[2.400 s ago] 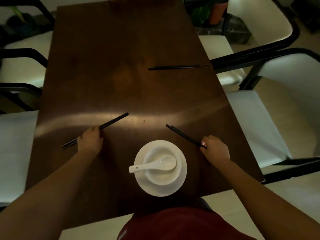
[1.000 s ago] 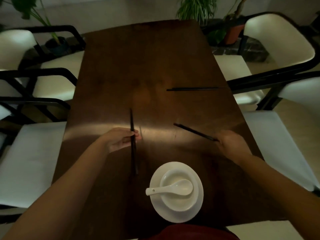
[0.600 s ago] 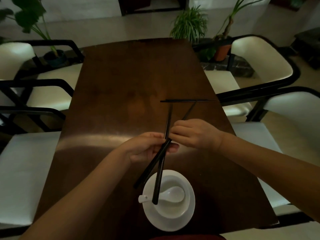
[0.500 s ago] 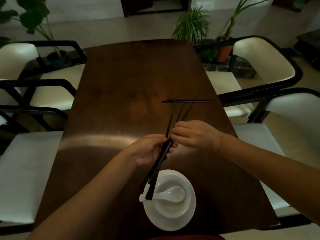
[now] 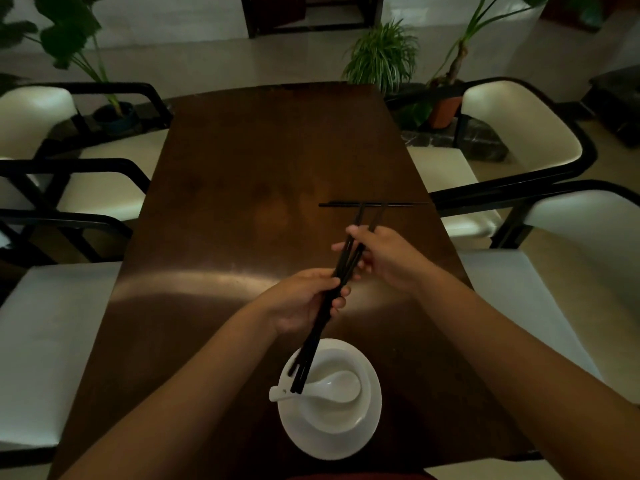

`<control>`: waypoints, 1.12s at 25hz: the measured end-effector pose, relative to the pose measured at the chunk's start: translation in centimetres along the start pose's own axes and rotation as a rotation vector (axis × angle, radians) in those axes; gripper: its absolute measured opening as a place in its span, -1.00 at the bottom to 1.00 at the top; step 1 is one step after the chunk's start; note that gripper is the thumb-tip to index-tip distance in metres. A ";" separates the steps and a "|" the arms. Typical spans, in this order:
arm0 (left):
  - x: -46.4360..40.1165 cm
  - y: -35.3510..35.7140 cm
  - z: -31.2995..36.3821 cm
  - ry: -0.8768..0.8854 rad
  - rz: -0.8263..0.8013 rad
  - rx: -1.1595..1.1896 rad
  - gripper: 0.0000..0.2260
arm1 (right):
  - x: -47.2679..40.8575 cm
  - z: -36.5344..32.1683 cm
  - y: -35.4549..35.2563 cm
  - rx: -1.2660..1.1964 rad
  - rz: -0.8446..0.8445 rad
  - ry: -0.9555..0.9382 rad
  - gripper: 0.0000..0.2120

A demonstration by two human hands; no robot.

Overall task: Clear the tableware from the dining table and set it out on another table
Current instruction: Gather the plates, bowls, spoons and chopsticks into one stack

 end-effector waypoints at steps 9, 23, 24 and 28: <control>-0.6 -3.4 -3.3 0.043 0.154 0.334 -0.39 | 1.0 -8.3 -2.6 0.012 0.227 -0.405 -0.81; -3.7 -5.0 -0.5 0.121 0.352 0.261 -0.65 | -2.4 -7.3 -4.6 -0.060 0.236 -0.312 -0.82; -3.6 -5.3 0.1 0.103 0.348 0.067 -0.69 | -3.2 -6.9 -5.2 -0.082 0.223 -0.265 -0.82; -4.9 -5.2 3.2 0.047 0.195 -0.398 -0.75 | -7.1 -5.8 -6.6 -0.185 0.129 -0.122 -0.80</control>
Point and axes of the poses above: each hand's wrist, its own x-axis away from the middle knuckle, its own y-axis out of the palm, z = x × y, the point moved 10 cm from there along -x, towards the middle knuckle, and after that the axes turned 11 degrees about -x, right-handed, at the moved point
